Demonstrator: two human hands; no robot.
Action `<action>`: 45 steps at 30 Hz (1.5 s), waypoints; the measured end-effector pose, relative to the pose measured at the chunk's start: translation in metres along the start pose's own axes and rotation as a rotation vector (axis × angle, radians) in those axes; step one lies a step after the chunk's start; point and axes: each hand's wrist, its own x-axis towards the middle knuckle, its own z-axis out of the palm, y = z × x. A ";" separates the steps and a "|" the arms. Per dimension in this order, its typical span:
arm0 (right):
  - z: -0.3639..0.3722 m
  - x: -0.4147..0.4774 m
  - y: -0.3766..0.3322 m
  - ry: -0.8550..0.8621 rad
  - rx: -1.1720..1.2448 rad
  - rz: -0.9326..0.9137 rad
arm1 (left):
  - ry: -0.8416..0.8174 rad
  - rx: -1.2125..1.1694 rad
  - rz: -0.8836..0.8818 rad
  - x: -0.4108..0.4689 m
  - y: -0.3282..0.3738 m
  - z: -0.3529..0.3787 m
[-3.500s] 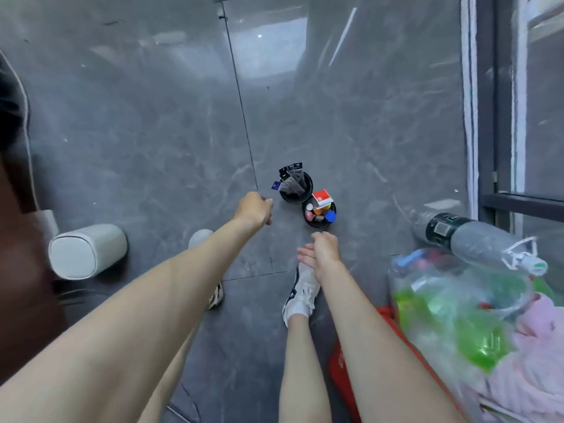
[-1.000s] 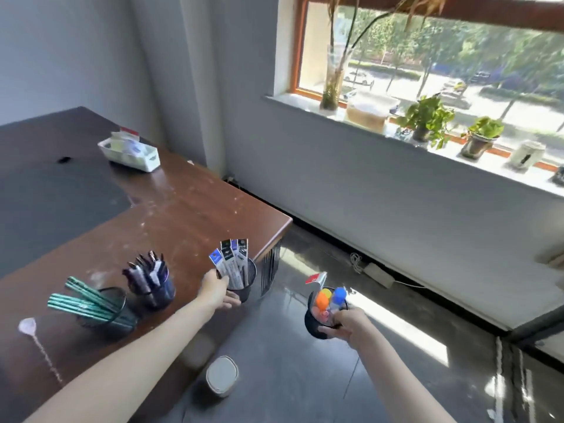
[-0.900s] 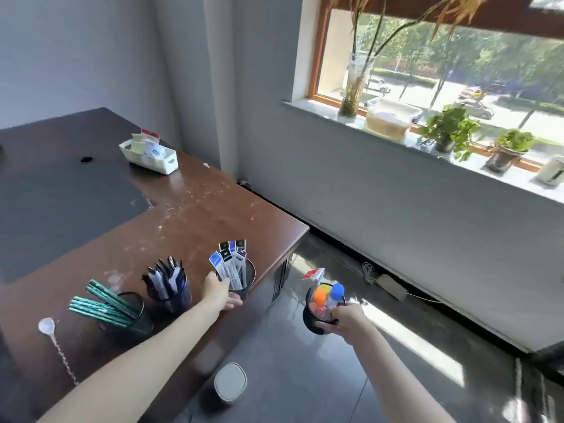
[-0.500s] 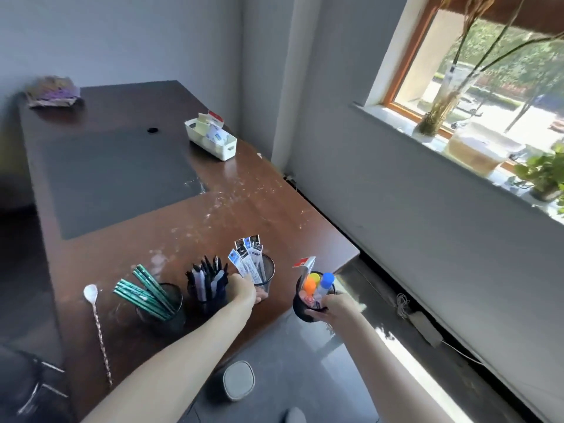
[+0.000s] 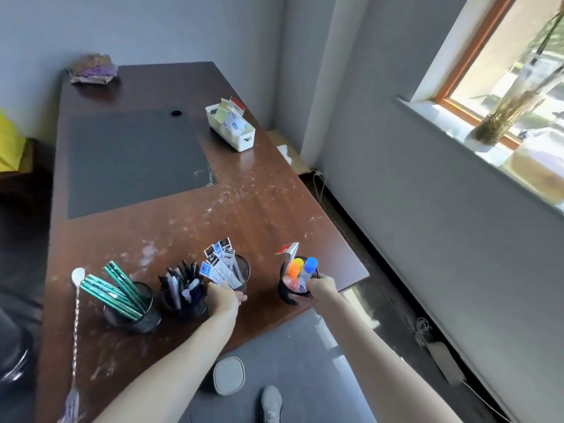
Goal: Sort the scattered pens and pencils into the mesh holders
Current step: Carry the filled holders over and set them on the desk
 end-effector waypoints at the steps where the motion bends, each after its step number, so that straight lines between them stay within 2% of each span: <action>1: 0.000 0.005 -0.003 -0.009 -0.011 0.007 | 0.007 -0.016 0.001 0.000 0.000 0.002; 12: 0.029 0.037 -0.021 -0.099 -0.088 0.034 | 0.018 -0.195 -0.004 0.000 -0.002 0.010; 27: 0.050 0.040 -0.021 -0.248 -0.109 0.011 | -0.008 -0.181 -0.007 0.003 0.000 0.008; 34: 0.048 0.039 -0.017 -0.181 -0.359 -0.080 | -0.012 -0.153 -0.005 0.011 0.002 0.009; 45: 0.046 0.040 -0.013 -0.132 -0.478 -0.115 | -0.107 0.003 0.001 0.010 0.001 0.001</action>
